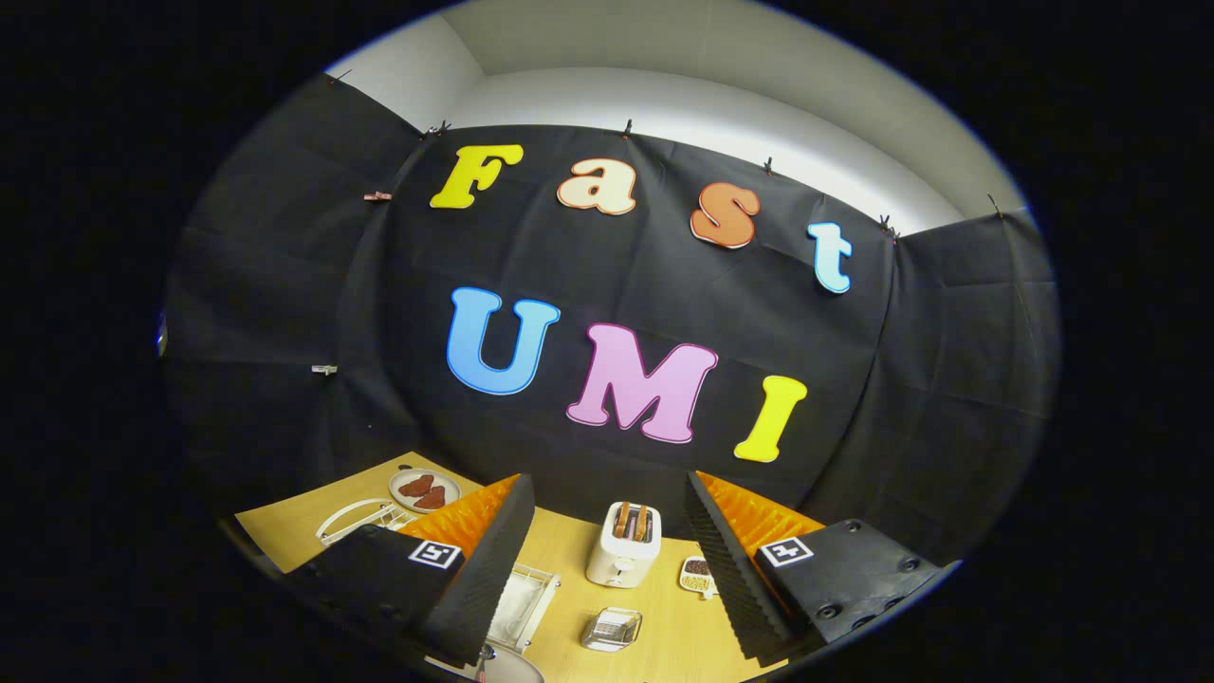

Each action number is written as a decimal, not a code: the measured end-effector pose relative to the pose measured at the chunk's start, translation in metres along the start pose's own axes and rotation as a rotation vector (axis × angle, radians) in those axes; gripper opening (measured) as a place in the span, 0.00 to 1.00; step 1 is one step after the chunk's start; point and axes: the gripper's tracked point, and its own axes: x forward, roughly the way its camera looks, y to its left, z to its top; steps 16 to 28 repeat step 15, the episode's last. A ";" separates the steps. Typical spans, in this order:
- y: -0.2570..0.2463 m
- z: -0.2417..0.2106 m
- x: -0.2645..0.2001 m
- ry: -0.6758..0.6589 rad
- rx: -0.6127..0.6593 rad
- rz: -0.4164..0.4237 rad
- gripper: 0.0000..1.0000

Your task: Take the plate from the dish rack, then take the spoon from the basket and place it into the plate.

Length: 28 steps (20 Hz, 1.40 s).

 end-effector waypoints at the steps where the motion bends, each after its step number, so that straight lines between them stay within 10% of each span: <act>1: -0.004 0.001 -0.001 -0.007 -0.007 -0.014 0.98; 28: -0.005 -0.018 -0.005 0.027 -0.006 -0.015 0.98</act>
